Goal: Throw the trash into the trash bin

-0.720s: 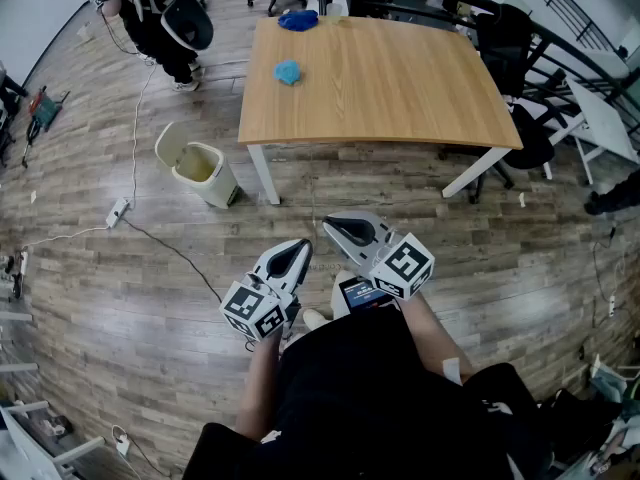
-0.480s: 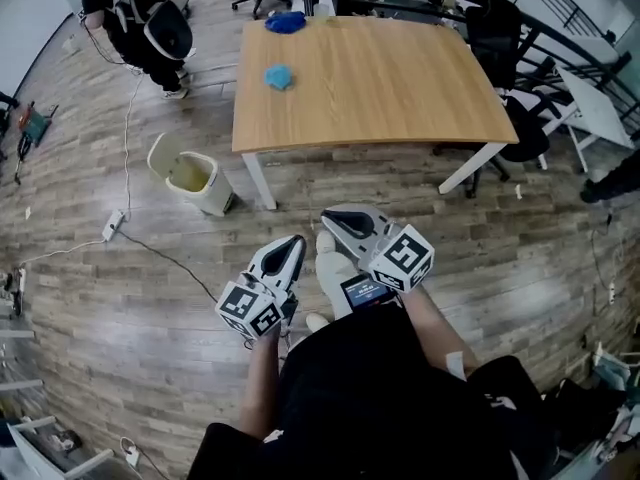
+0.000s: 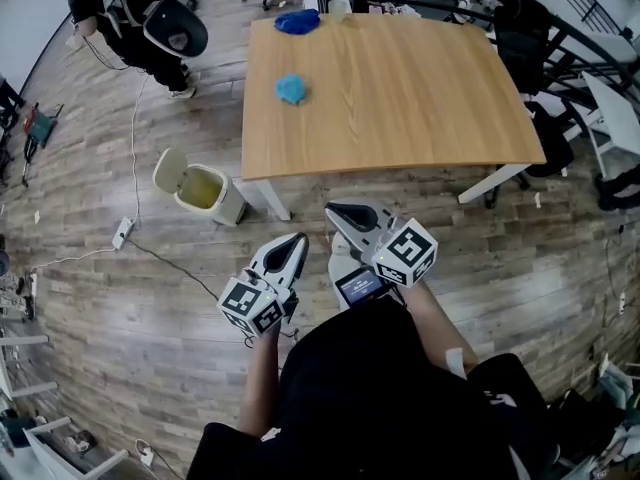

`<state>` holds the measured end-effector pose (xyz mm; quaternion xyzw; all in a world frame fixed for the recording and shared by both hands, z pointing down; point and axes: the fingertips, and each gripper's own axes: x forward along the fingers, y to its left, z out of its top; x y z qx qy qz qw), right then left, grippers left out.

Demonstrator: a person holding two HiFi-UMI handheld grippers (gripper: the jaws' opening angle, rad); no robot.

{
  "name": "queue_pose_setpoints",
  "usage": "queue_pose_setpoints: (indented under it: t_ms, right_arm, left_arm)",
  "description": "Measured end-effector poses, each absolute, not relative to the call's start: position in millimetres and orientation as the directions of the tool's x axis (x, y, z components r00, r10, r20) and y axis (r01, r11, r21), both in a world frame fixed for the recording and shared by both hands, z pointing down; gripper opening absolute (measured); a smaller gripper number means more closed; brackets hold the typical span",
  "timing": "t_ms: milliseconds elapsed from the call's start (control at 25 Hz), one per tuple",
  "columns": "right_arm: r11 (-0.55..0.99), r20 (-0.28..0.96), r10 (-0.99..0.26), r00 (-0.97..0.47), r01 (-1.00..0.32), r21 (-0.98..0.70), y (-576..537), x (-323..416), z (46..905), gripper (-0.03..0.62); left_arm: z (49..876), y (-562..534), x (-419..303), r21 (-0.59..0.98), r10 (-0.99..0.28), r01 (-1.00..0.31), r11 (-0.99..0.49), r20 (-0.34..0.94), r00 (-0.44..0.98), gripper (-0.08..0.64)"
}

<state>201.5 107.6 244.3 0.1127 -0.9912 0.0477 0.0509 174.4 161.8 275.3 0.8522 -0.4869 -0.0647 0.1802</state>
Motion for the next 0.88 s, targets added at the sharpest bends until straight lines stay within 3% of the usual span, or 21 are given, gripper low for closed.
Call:
queue_pose_setpoints:
  t_ms: [280, 600, 880]
  right_arm:
    - [0.985, 0.104, -0.148, -0.984, -0.156, -0.079, -8.4, 170.5, 228.1, -0.003]
    - [0.982, 0.105, -0.147, -0.984, -0.158, -0.104, -120.5, 150.1, 230.6, -0.003]
    - [0.968, 0.132, -0.162, -0.978, -0.184, -0.173, -178.1, 130.4, 252.8, -0.003]
  left_arm:
    - [261.4, 29.3, 140.3, 0.346, -0.856, -0.820, -0.456, 0.079, 0.510, 0.008]
    - [266.5, -94.8, 131.3, 0.361, -0.855, -0.819, -0.446, 0.097, 0.509, 0.008]
    - [291.2, -163.9, 98.5, 0.309, -0.874, -0.871, -0.382, 0.185, 0.449, 0.009]
